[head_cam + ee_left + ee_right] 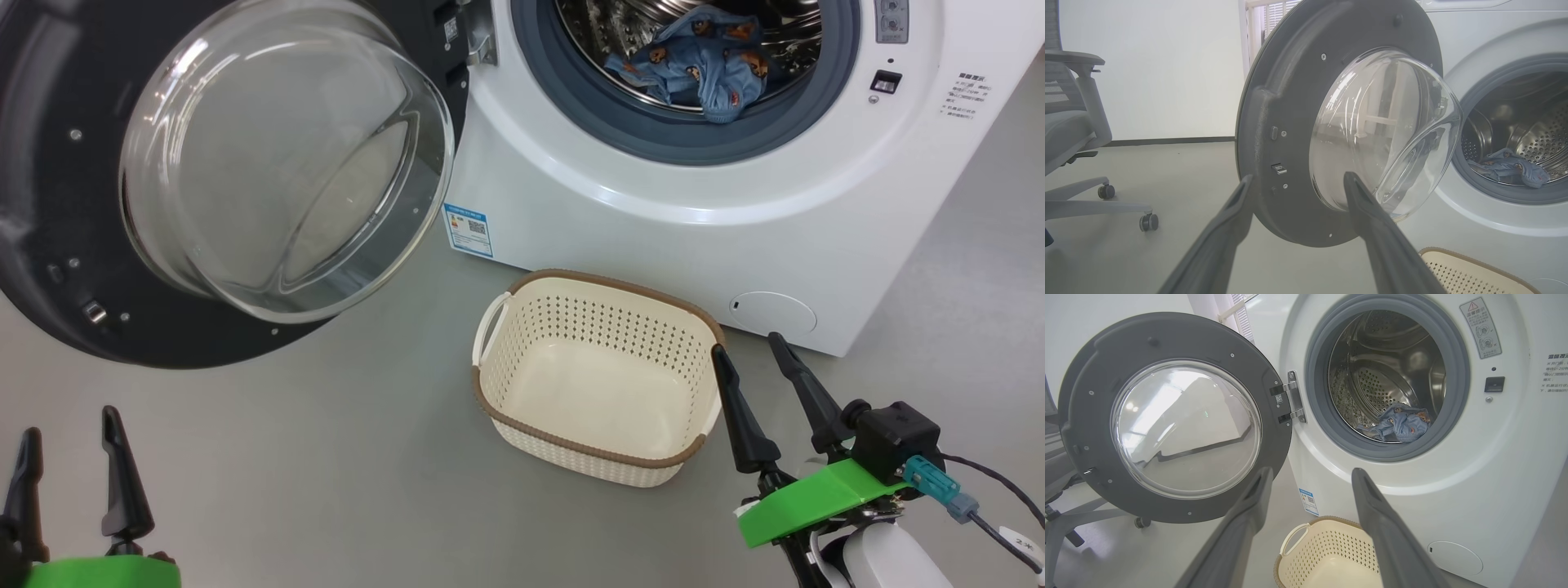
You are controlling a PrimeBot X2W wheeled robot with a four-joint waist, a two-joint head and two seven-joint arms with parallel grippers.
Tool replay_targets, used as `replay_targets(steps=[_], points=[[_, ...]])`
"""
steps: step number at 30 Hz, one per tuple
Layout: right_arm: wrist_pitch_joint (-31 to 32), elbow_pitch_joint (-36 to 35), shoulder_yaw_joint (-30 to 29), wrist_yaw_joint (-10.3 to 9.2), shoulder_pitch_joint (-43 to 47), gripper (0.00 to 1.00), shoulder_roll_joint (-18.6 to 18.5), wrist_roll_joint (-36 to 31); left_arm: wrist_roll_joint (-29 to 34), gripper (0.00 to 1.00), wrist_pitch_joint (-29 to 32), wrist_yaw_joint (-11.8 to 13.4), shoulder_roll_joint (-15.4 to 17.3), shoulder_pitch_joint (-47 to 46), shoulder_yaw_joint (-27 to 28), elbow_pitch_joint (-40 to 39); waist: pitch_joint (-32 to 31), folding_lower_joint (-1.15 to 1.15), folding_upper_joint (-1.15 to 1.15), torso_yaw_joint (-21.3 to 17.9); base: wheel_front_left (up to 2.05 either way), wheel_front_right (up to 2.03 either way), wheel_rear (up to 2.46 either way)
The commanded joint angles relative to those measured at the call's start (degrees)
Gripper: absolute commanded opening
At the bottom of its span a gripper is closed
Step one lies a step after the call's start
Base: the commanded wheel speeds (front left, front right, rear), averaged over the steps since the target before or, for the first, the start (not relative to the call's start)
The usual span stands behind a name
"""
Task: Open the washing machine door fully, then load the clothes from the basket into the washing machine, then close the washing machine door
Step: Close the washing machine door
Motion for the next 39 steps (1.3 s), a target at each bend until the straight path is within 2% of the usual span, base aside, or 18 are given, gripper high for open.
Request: replay_targets(steps=[1, 10, 11, 12, 17, 22, 28, 31, 32, 39], points=[[-0.5, -1.3, 1.0, 0.26, -2.4, 1.0, 0.3, -0.3, 0.6, 1.0, -0.4, -0.5, 1.1, -2.3, 2.1, -1.2, -0.1, 0.0, 0.0, 0.0, 0.0, 0.0, 0.0], [-0.5, -1.6, 1.0, 0.26, -2.2, 1.0, 0.3, -0.3, 1.8, 1.0, -0.4, -0.7, 1.0, -2.4, 2.8, -0.5, -0.3, 0.0, 0.0, -0.1, 0.0, 0.0, 0.0], [-0.5, -1.6, 0.9, 0.26, -2.2, 1.0, 0.3, -0.3, 1.8, 0.65, -0.4, -0.7, 1.0, -2.5, 3.0, -0.5, -0.2, 0.0, 0.0, -0.1, 0.0, 0.0, 0.0], [-0.5, -1.6, 0.9, 0.26, -2.2, 1.0, 0.4, -0.3, 1.7, 0.0, -0.4, -0.7, 1.1, -2.6, 3.1, -0.5, -0.2, 0.0, 0.0, -0.1, 0.0, 0.0, 0.0], [-0.5, -1.7, 0.9, 0.26, -2.2, 1.0, 0.4, -0.5, -0.9, 0.0, -0.4, -0.8, 3.0, -4.1, 2.0, -1.5, 0.2, 0.0, 0.0, -0.1, 0.0, 0.0, 0.0], [-0.5, -1.7, 0.7, 0.26, -2.2, 1.0, 0.3, -0.9, -7.9, 0.0, -0.4, -0.9, 9.3, -8.5, 0.7, -5.8, 0.6, 0.0, 0.0, -0.2, 0.0, 0.0, 0.0], [-0.5, -1.8, 0.8, 0.26, -2.4, 1.0, 0.2, -1.4, -23.2, 0.0, 2.1, -0.9, 17.0, -15.8, 2.0, -5.8, 0.8, 0.0, 0.0, -1.5, 0.0, 0.0, 0.0], [-0.5, -1.9, 0.8, 0.26, -2.5, 1.0, 0.1, -1.6, -29.4, 0.0, 3.5, -0.9, 21.2, -19.5, 1.9, -4.2, 1.1, 0.0, 0.0, -2.5, 0.0, 0.0, 0.0], [-0.5, -1.9, 0.8, 0.26, -2.5, 1.0, 0.1, -1.6, -29.4, 0.0, 3.5, -0.9, 21.2, -19.5, 1.9, -4.2, 1.1, 0.0, 0.0, -2.5, 0.0, 0.0, 0.0], [-0.5, -2.3, 0.8, 0.26, -2.9, 1.0, 0.0, -2.8, -45.4, 0.0, 7.0, -0.9, 28.7, -28.0, 2.8, 4.4, 2.8, 0.0, 0.0, -5.8, 0.0, 0.0, 0.0]])
